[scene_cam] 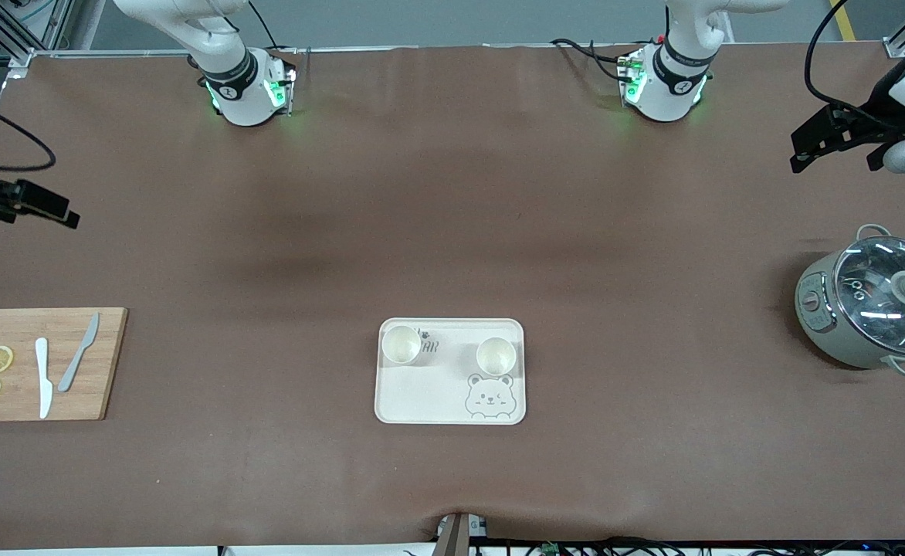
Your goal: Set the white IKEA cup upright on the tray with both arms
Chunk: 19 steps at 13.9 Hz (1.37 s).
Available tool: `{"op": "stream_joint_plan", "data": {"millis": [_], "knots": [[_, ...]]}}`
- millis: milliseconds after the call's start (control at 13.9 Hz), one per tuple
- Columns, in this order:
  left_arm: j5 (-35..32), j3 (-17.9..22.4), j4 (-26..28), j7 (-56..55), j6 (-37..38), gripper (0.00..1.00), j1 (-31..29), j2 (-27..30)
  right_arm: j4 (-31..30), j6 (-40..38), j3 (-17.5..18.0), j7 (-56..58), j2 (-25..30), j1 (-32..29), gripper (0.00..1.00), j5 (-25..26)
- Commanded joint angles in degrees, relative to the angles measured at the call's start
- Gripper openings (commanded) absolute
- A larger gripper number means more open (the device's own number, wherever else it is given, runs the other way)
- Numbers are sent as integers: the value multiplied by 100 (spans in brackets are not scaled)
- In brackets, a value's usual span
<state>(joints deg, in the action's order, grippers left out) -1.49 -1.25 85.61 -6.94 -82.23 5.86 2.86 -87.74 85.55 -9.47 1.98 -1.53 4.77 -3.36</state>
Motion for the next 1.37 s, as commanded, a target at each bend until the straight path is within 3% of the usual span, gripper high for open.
{"op": "stream_joint_plan", "data": {"millis": [0,649,865,1298], "knots": [[132,-15,-62,106,163,100,-77,101,-261,-169,86,540,311,-143,100,108],[132,-33,-80,35,-13,100,-85,22,-217,-240,174,30,337,111,100,169],[123,-576,-53,18,31,100,-603,39,-243,-301,156,39,355,76,100,169],[123,-604,-18,-70,-161,100,-604,-14,-261,-468,147,30,364,59,100,169]]}}
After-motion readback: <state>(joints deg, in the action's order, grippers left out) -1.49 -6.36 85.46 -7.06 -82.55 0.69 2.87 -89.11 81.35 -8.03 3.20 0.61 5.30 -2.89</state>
